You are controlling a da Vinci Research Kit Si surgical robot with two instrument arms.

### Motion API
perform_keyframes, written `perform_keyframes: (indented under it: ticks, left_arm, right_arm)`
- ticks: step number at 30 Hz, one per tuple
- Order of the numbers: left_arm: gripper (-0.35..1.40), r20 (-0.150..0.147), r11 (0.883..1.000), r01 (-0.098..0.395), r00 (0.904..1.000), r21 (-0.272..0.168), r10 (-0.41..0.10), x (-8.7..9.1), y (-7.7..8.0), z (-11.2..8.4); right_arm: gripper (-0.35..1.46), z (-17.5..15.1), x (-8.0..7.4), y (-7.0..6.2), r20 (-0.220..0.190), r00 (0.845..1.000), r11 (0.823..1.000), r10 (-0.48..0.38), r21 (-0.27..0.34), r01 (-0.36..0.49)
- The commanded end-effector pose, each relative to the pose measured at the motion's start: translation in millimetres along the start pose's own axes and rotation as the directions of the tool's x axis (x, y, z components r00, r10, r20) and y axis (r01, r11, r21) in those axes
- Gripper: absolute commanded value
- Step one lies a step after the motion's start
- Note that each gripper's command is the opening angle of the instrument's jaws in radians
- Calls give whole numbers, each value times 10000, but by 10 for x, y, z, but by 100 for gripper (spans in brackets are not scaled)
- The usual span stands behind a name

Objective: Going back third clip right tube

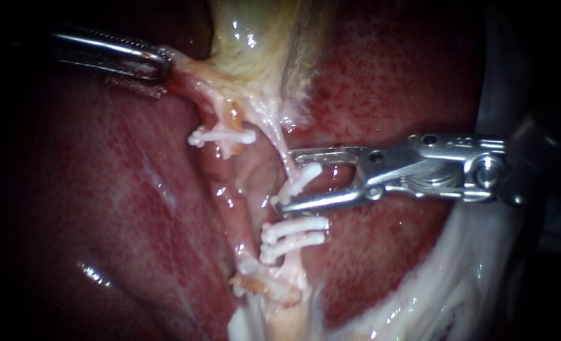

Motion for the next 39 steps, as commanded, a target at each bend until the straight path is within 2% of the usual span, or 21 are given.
perform_keyframes:
  ticks: [1,6,15,19,23,26,28,32,35,39]
  left_arm:
    - [-35,3,10000,5,10000,6,-5,-1,0,1]
    - [-35,3,10000,4,10000,6,-4,-1,0,0]
    - [-35,1,10000,6,10000,13,-6,-1,0,1]
    - [-35,2,10000,5,10000,11,-5,-1,0,1]
    - [-35,5,10000,0,10000,0,0,-2,0,-1]
    - [-35,5,10000,0,10000,-4,0,-2,0,-2]
    - [-35,5,10000,0,10000,-5,0,-2,0,-2]
    - [-35,5,10000,2,10000,-6,-2,-2,0,-2]
    - [-35,6,10000,1,10000,-8,-1,-2,-1,-2]
    - [-35,7,10000,0,10000,-12,0,-2,-1,-3]
  right_arm:
    - [50,7,-4,2,43,10000,10000,-27,70,27]
    - [50,34,-22,5,173,9999,9987,-2,517,-7]
    - [50,42,-23,7,248,9997,9974,-25,722,7]
    - [50,32,-21,11,161,9999,9995,9,330,-14]
    - [50,5,-16,13,197,9995,9997,-261,-38,262]
    - [50,-23,-12,8,577,9919,9928,-1129,-347,1151]
    - [50,-43,-10,4,866,9772,9791,-1938,-458,1983]
    - [50,-74,-11,-8,1233,9492,9535,-2896,-486,2973]
    - [50,-94,-13,-18,1271,9380,9440,-3225,-305,3287]
    - [50,-112,-15,-28,1263,9310,9377,-3425,-162,3472]
